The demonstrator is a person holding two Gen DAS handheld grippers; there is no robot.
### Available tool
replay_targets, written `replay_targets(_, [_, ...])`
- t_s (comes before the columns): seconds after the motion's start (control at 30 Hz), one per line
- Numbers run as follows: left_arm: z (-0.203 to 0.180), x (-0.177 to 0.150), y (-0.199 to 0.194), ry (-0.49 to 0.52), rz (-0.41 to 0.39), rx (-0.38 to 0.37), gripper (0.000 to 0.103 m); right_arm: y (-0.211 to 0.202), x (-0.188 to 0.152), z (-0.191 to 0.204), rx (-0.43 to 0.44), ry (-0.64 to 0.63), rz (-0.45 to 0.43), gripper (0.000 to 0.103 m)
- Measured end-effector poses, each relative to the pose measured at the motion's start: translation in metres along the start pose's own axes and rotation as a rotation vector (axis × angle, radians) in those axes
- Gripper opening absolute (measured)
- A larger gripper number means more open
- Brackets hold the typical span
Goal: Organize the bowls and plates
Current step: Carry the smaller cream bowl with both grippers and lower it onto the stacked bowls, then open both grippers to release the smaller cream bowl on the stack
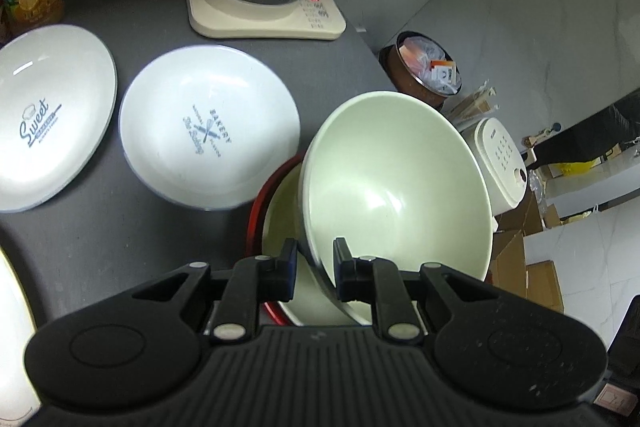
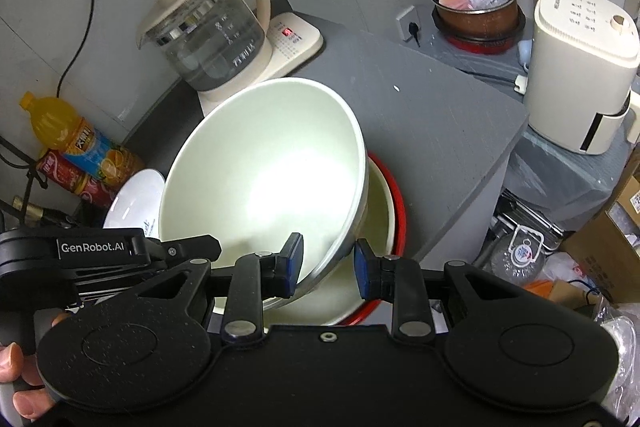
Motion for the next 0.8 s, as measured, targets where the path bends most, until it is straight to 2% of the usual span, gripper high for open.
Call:
replay_targets(0.27, [0.005, -0.003, 0.012, -0.010, 0.052, 0.019, 0.016, 0.008, -0.002, -0.003, -0.025, -0.004, 0.019, 0.027])
replay_targets(0.47, [0.005, 0.000, 0.008, 0.000, 0.066, 0.019, 0.021, 0.008, -0.001, -0.004, -0.033, -0.008, 0.021, 0.026])
replay_targets(0.7, [0.010, 0.004, -0.002, 0.000, 0.036, 0.015, 0.026, 0.005, 0.000, -0.004, -0.051, -0.025, 0.013, 0.026])
replay_targets(0.8, [0.011, 0.005, -0.002, -0.004, 0.038, 0.014, 0.026, 0.004, 0.000, -0.004, -0.057, -0.024, 0.015, 0.029])
Point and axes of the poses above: each gripper's, at about its wrist camera, not at the fingertips, and y roughly the way its jaws point, z to its left, x to its top, the point moved 1 cm from there along y, roughly the way its jaws point, and after that the axes turned 9 degrees about x, right-handed, at the moved point
